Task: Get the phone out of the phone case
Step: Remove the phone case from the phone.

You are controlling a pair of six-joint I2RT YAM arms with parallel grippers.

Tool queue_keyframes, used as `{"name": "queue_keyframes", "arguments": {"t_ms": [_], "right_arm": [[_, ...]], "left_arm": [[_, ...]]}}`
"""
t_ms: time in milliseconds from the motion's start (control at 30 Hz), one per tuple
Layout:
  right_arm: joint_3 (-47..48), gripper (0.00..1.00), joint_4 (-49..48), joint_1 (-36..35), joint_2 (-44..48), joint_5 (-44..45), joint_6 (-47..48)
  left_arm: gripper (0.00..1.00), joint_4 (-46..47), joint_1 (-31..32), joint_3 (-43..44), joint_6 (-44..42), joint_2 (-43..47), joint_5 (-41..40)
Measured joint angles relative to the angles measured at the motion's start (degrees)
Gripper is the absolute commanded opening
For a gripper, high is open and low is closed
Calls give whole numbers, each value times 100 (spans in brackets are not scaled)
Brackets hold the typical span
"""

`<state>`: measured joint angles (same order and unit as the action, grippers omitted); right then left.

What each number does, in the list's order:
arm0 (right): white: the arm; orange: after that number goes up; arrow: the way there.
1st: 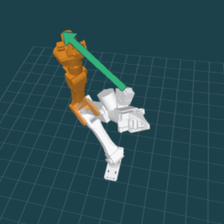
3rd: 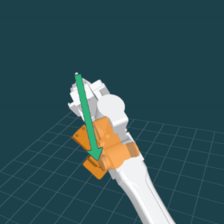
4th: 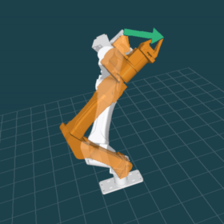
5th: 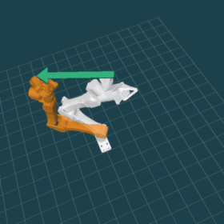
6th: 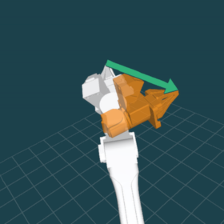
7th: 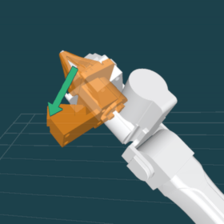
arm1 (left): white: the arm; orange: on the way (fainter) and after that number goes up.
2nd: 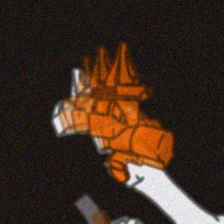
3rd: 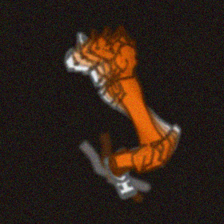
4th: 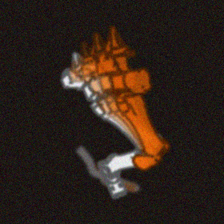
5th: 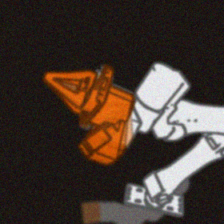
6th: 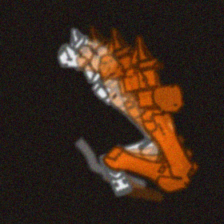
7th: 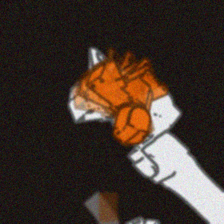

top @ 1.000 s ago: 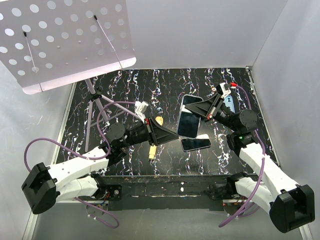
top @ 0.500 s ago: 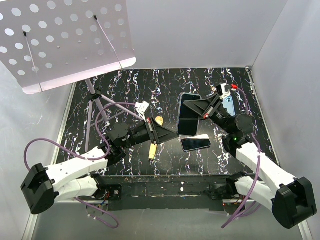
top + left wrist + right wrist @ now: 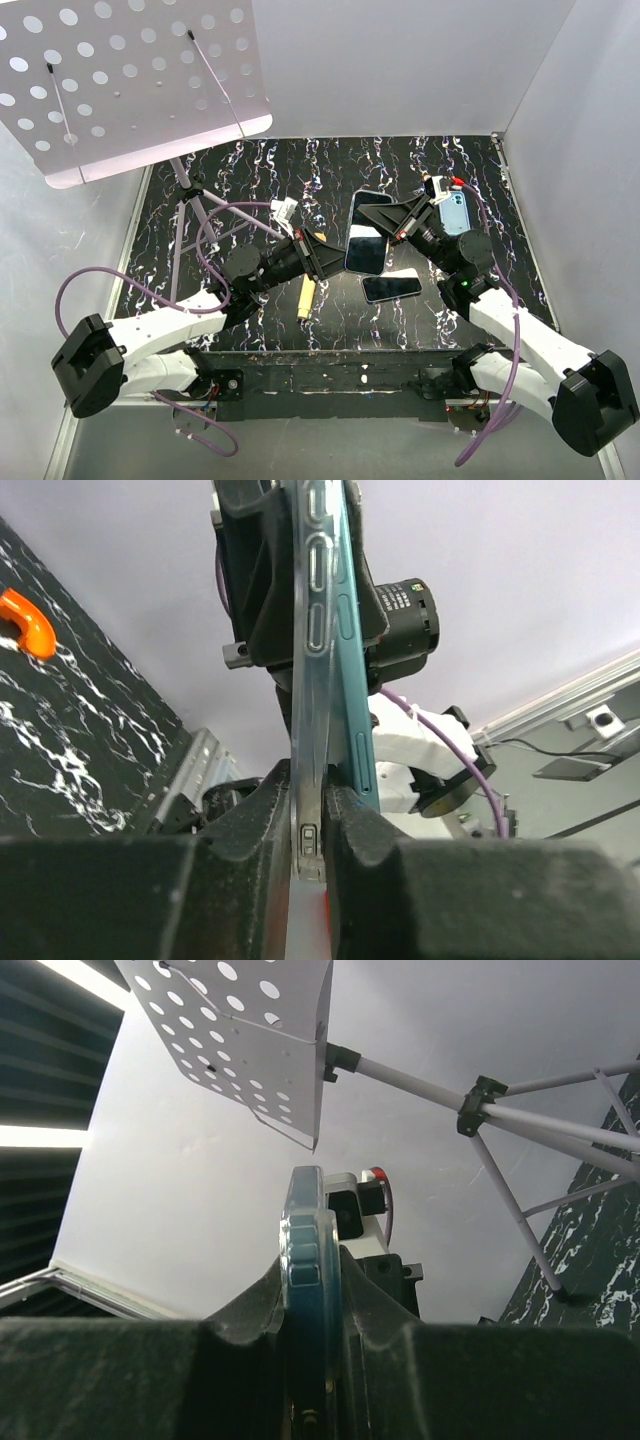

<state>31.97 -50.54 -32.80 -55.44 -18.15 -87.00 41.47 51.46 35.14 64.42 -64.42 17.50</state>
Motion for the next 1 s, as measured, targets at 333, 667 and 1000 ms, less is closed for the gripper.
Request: {"name": "queue_keyframes", "arguments": {"t_ms": [333, 667, 1000], "right_arm": [[20, 1, 1270, -179, 573, 295, 535], [-295, 1, 190, -492, 136, 1110, -295], [-363, 1, 723, -505, 284, 1635, -343]], "left_arm": [[0, -1165, 378, 111, -1696, 400, -608], [0, -1504, 841, 133, -3484, 688, -2146], [36, -1862, 942, 361, -3735, 627, -2463]]}}
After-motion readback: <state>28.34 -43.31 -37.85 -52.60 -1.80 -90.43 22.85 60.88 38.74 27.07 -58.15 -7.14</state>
